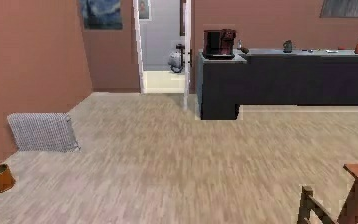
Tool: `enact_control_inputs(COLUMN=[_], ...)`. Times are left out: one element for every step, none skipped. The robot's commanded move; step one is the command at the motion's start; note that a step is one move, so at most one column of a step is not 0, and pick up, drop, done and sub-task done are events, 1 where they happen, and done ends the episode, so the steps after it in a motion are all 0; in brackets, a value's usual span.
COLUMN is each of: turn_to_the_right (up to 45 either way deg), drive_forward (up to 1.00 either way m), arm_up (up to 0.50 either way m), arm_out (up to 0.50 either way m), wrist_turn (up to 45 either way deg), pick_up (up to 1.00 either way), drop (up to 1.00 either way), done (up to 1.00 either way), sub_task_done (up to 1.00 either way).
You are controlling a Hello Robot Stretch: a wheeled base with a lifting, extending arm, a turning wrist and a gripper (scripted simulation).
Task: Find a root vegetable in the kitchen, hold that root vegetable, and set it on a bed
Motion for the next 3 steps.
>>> enact_control_inputs(turn_to_the_right=[0.0, 27.0, 0.0], drive_forward=[0.75, 0.0, 1.0], arm_up=[0.0, 0.0, 0.0], arm_out=[0.0, 0.0, 0.0], wrist_turn=[0.0, 0.0, 0.0], pick_up=[0.0, 0.0, 0.0], drop=[0.0, 0.0, 0.0], done=[0.0, 0.0, 0.0], sub_task_done=[0.0, 0.0, 0.0])
